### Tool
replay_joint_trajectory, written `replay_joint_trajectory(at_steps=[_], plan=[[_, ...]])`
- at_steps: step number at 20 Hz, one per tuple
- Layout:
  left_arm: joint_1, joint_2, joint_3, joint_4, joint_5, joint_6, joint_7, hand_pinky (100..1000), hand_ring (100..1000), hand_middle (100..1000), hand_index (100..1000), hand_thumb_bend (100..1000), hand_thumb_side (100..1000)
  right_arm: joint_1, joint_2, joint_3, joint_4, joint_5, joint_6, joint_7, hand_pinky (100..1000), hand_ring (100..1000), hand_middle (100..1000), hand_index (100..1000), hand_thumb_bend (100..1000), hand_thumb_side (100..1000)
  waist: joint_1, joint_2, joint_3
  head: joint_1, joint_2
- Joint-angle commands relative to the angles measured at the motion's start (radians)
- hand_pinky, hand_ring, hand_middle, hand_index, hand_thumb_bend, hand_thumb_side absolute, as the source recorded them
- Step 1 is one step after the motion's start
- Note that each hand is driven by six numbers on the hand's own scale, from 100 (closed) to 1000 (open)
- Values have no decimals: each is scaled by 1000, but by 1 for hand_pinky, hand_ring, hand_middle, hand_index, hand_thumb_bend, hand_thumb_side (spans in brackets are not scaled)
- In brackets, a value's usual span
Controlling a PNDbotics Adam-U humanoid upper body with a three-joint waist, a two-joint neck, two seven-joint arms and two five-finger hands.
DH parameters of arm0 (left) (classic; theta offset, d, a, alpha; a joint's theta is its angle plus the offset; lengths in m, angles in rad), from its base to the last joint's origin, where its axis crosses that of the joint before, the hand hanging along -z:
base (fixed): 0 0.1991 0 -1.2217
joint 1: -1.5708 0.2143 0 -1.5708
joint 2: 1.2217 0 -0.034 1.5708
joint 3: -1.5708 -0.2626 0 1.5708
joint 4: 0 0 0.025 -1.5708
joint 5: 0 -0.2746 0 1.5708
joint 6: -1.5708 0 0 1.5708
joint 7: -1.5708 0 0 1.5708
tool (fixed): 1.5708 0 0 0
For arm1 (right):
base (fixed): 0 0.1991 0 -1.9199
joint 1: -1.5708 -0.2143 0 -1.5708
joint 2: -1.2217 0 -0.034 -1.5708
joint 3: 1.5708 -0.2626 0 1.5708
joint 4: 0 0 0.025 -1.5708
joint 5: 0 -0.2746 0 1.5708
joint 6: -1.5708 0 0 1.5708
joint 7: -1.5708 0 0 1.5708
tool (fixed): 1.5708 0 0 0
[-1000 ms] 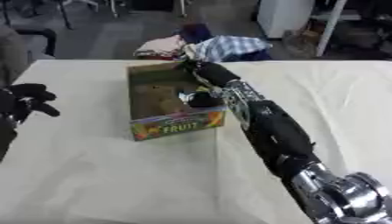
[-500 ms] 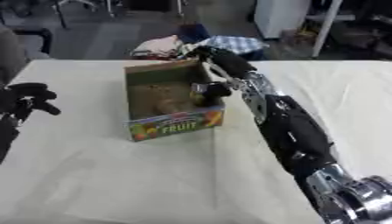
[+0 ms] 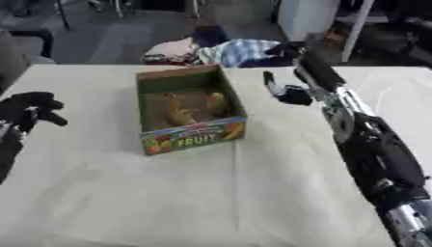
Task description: Pick up objects on the table and place them in the box.
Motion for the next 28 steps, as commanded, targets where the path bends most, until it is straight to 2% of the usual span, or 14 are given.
replay_joint_trajectory(at_steps=[1, 2, 3, 6, 7, 9, 10, 12, 15, 20, 28], plan=[[-6, 28, 16, -11, -7, -6, 10, 1000, 619, 666, 786, 232, 837, 37, -44, -19, -87, -60, 22, -53, 653, 631, 737, 841, 100, 646, 3, -3, -9, 4, 5], [-6, 28, 15, -10, -8, -7, 10, 1000, 619, 666, 786, 232, 836, 86, -52, -11, -124, -133, 34, -60, 653, 630, 736, 840, 100, 648, 3, -2, -10, 0, 5], [-6, 27, 15, -10, -9, -8, 10, 1000, 619, 666, 786, 232, 837, 132, -69, 11, -183, -271, 64, -32, 653, 628, 733, 837, 100, 651, 2, -1, -10, -4, 5], [-1, 25, 14, -11, -11, -13, 9, 1000, 620, 667, 786, 233, 841, 228, -128, 46, -383, -728, 210, 164, 655, 627, 731, 836, 100, 656, 4, 3, -13, -12, 5], [1, 24, 14, -10, -12, -14, 8, 1000, 620, 667, 785, 233, 842, 253, -142, 41, -441, -842, 259, 234, 654, 625, 729, 834, 100, 658, 5, 4, -14, -15, 5], [5, 22, 17, -8, -15, -17, 10, 1000, 620, 667, 785, 234, 843, 294, -157, 19, -522, -981, 333, 335, 655, 624, 727, 832, 100, 628, 6, 7, -15, -22, 5], [7, 20, 19, -7, -16, -18, 11, 1000, 620, 666, 784, 236, 845, 311, -159, 8, -548, -1021, 359, 366, 655, 623, 724, 831, 100, 661, 7, 10, -17, -23, 5], [10, 19, 20, -5, -19, -20, 14, 1000, 619, 667, 784, 237, 849, 338, -158, -8, -583, -1067, 391, 403, 654, 622, 721, 829, 100, 663, 7, 13, -19, -23, 5], [20, 14, 22, -2, -26, -22, 13, 1000, 616, 667, 784, 242, 857, 374, -147, -21, -609, -1098, 413, 429, 654, 619, 717, 827, 100, 668, 7, 17, -20, -18, 5], [38, 8, 23, 2, -37, -27, 11, 1000, 614, 667, 784, 246, 865, 421, -127, -33, -626, -1125, 433, 445, 653, 614, 711, 824, 100, 673, 7, 21, -21, -14, 5], [57, 1, 26, 7, -34, -32, 34, 1000, 609, 660, 785, 251, 863, 448, -117, -30, -624, -1143, 439, 472, 652, 608, 702, 821, 100, 676, 5, 22, -21, -9, 5]])
